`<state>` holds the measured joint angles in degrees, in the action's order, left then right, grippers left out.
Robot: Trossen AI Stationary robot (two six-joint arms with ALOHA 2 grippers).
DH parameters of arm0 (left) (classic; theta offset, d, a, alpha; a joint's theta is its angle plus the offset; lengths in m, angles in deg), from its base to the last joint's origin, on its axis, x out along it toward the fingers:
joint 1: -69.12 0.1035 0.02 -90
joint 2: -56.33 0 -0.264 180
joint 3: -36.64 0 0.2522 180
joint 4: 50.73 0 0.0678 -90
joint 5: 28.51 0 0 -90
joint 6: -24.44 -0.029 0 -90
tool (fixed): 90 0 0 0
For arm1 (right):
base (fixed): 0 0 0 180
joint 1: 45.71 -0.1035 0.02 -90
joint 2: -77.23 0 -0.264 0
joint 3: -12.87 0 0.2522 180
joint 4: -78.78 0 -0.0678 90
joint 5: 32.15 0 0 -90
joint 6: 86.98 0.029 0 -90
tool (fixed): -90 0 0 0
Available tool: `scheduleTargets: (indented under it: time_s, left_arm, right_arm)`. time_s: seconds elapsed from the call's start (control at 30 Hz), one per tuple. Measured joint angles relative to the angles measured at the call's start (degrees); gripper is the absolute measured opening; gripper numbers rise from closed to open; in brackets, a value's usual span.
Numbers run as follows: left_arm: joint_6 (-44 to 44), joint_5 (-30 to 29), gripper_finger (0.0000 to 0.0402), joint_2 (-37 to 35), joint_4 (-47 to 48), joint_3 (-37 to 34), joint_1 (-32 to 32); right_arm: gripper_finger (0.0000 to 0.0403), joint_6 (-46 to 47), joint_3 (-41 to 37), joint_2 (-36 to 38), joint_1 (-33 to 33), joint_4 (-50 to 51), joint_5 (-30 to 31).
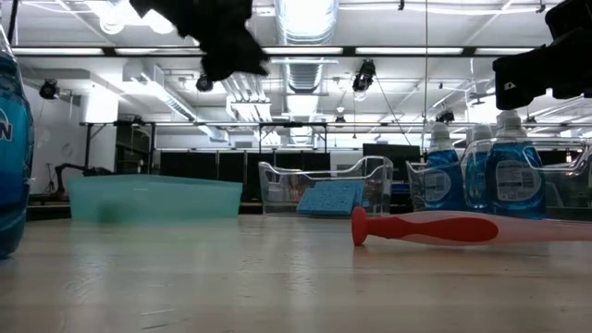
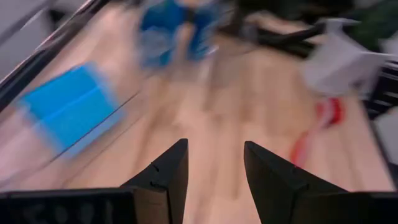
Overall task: Pick & Place Kitchen Sink Supplies
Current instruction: Put the red dishwashing brush into the green bin
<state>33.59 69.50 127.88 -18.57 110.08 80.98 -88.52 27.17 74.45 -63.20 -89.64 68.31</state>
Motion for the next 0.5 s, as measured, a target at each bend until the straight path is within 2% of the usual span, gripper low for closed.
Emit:
scheduleTargets:
  time_s: [0.17, 0.3, 0.5]
  left_arm:
    - [-3.06, 0.0, 0.0147, 2.16, -10.77, 0.0, -8.75]
    - [-3.9, -0.47, 0.0147, 4.57, -19.22, 0.0, -13.25]
    - [-8.05, -0.61, 0.0147, 9.84, -21.64, 0.52, -16.31]
  right_arm:
    - [0.0008, 0.0, 0.0, 0.0, 0.0, 0.0, 0.0]
    - [0.0008, 0.0, 0.02, 0.0, 0.01, 0.0, 0.0]
    - [0.0008, 0.0, 0.02, 0.02, 0.01, 0.0, 0.0]
